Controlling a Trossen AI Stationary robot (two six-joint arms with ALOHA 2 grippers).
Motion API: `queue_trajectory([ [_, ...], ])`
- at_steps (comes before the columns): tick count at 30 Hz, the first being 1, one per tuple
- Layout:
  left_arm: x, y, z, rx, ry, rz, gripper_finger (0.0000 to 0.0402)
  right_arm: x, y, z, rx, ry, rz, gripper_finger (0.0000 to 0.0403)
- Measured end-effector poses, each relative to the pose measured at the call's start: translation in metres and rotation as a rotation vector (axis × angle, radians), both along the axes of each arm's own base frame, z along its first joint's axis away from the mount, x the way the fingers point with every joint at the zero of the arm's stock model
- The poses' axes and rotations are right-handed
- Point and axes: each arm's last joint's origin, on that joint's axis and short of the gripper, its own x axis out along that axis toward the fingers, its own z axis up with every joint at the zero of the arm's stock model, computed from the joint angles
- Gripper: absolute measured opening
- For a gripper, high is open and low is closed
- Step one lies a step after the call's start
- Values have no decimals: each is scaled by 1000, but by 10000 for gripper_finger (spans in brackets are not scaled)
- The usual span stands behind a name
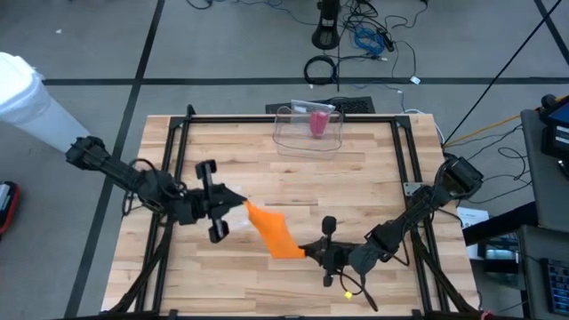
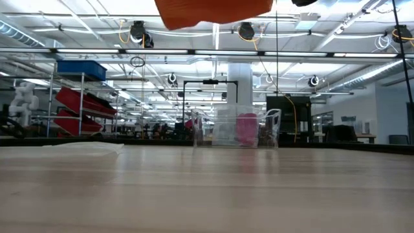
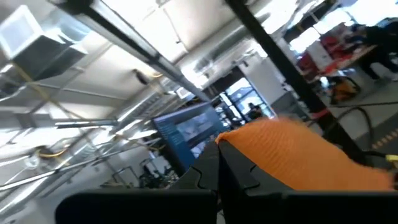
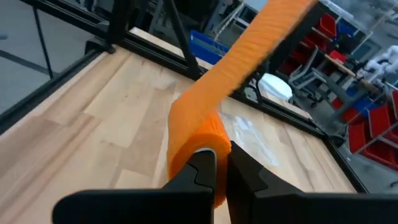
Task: Roll bandage
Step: Roll the orange bandage
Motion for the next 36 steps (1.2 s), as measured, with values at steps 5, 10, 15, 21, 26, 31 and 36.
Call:
queue_trajectory([
  [5,-1,8,1,-21,24,84,0,-4,9,4,-1,-33,59,4],
  [10,6,17,-9,8,130,144,0,-4,15,15,49,-120,178,4],
  [15,11,27,-18,-32,223,260,0,-7,19,18,46,-138,218,4],
  [21,12,33,-25,-68,305,456,0,-15,30,22,58,-175,252,4],
  [26,13,32,-38,-160,412,430,0,-23,39,29,30,-243,281,4],
  [31,11,32,-60,-289,589,391,0,-25,39,37,10,-318,265,4],
  [36,15,29,-80,-376,708,328,0,-24,37,45,-13,-386,247,4],
])
